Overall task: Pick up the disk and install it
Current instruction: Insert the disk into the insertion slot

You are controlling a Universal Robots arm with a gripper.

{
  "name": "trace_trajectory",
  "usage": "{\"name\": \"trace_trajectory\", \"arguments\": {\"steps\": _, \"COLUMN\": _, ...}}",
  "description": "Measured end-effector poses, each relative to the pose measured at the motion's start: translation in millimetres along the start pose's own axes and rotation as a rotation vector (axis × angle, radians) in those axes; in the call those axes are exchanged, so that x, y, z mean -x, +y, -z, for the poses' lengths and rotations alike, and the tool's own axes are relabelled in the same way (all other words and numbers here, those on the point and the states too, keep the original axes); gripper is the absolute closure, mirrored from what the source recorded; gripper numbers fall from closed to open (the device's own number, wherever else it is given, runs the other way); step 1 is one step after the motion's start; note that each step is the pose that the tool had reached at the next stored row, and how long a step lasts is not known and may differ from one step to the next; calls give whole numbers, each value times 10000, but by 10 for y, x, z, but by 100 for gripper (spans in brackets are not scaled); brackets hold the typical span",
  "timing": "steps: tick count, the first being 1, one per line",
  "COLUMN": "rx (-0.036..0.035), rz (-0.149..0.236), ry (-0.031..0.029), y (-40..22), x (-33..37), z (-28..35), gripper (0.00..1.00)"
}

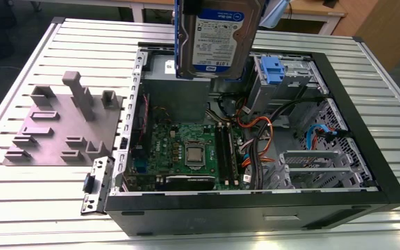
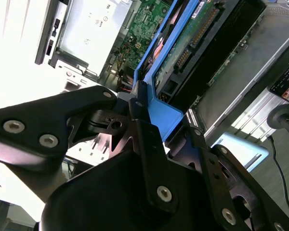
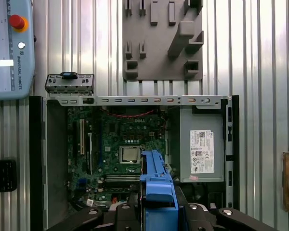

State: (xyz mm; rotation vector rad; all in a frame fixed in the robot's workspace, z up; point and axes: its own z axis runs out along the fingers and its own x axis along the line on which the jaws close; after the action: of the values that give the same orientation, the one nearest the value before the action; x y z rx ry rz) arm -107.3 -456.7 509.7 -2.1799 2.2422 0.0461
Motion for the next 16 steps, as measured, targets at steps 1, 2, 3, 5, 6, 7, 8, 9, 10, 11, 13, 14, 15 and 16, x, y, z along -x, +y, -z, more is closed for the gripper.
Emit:
{"name": "trace_trajectory", "arguments": {"steps": 1, "rx": 0, "rz": -1, "ry": 1, "y": 0, "x": -18, "z": 1, "gripper": 63}}
{"name": "trace_trajectory", "arguments": {"steps": 2, "rx": 0, "rz": 0, "ry": 2, "y": -1, "x": -36, "z": 1, "gripper": 63}}
{"name": "trace_trajectory", "arguments": {"steps": 3, "rx": 0, "rz": 0, "ry": 3, "y": -1, "x": -53, "z": 2, "gripper": 63}}
{"name": "trace_trajectory", "arguments": {"steps": 5, "rx": 0, "rz": 0, "ry": 2, "y": -2, "x": -83, "z": 2, "gripper": 63}}
{"name": "trace_trajectory", "arguments": {"steps": 6, "rx": -1, "rz": 0, "ry": 3, "y": -2, "x": -92, "z": 2, "gripper": 63}}
{"name": "trace_trajectory", "arguments": {"steps": 7, "rx": -1, "rz": 0, "ry": 6, "y": -2, "x": -99, "z": 3, "gripper": 63}}
{"name": "trace_trajectory", "arguments": {"steps": 8, "rx": 0, "rz": -1, "ry": 7, "y": -2, "x": -104, "z": 3, "gripper": 63}}
{"name": "trace_trajectory", "arguments": {"steps": 9, "rx": -1, "rz": -2, "ry": 7, "y": -2, "x": -106, "z": 3, "gripper": 63}}
{"name": "trace_trajectory", "arguments": {"steps": 10, "rx": 0, "rz": -2, "ry": 7, "y": -2, "x": -107, "z": 3, "gripper": 63}}
{"name": "trace_trajectory", "arguments": {"steps": 11, "rx": 0, "rz": -1, "ry": 8, "y": -3, "x": -109, "z": 3, "gripper": 63}}
{"name": "trace_trajectory", "arguments": {"steps": 13, "rx": 0, "rz": -1, "ry": 8, "y": -2, "x": -112, "z": 3, "gripper": 63}}
{"name": "trace_trajectory", "arguments": {"steps": 14, "rx": 0, "rz": -1, "ry": 9, "y": -4, "x": -112, "z": 4, "gripper": 63}}
{"name": "trace_trajectory", "arguments": {"steps": 15, "rx": 0, "rz": 0, "ry": 8, "y": -8, "x": -112, "z": 3, "gripper": 63}}
{"name": "trace_trajectory", "arguments": {"steps": 16, "rx": 0, "rz": 1, "ry": 7, "y": -17, "x": -112, "z": 3, "gripper": 63}}
